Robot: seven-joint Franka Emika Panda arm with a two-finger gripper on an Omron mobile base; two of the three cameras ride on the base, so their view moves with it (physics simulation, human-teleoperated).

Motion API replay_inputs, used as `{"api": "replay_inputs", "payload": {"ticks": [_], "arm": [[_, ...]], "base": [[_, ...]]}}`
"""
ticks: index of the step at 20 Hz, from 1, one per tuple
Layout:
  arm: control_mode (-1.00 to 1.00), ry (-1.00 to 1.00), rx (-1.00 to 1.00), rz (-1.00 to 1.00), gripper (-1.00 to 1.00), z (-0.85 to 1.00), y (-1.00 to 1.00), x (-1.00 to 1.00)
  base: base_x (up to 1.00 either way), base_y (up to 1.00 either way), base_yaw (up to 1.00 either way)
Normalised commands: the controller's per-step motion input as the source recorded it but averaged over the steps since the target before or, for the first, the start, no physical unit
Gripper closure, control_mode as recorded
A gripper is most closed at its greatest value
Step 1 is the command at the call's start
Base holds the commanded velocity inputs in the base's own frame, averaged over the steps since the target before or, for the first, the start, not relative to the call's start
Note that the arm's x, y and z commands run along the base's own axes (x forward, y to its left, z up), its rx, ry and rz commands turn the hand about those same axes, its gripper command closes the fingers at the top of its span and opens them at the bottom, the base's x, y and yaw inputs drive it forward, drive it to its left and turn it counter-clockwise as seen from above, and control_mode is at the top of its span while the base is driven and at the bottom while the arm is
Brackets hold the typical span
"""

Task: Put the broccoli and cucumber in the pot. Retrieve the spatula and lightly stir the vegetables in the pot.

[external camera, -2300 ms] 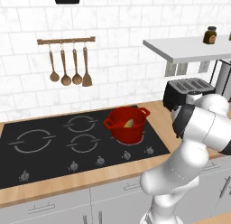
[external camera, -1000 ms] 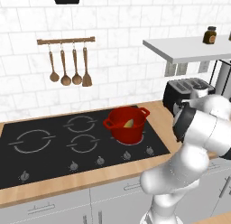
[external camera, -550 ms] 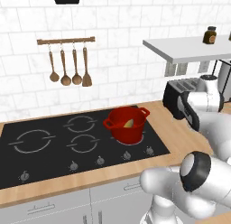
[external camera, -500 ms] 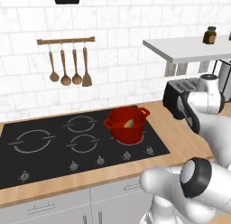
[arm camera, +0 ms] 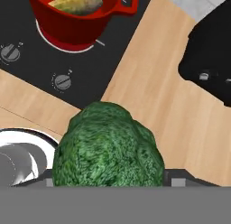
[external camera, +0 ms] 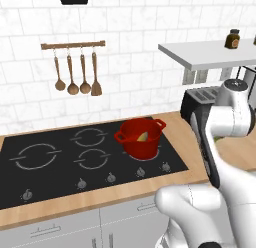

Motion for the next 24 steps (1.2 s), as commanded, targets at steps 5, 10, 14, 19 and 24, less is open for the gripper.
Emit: {"api": "replay_inputs", "payload": {"ticks": [5,10,14,19,24], "arm": [[-1.00,-0.14,0.03,0.02,1.00,0.70,1.00,-0.09],[-1.00,0.08,0.02,0.10,1.00,0.29,0.99,0.27],[-1.00,0.18,0.00,0.04,1.00,0.00,0.54,0.76],[-1.00,0.10,0.05,0.00,1.00,-0.04,0.01,0.89],[-1.00,0.02,0.02,0.00,1.00,-0.46,0.10,0.71]], "base": [[0.00,0.00,0.00],[0.00,0.00,0.00],[0.00,0.00,0.00],[0.00,0.00,0.00],[0.00,0.00,0.00]]}}
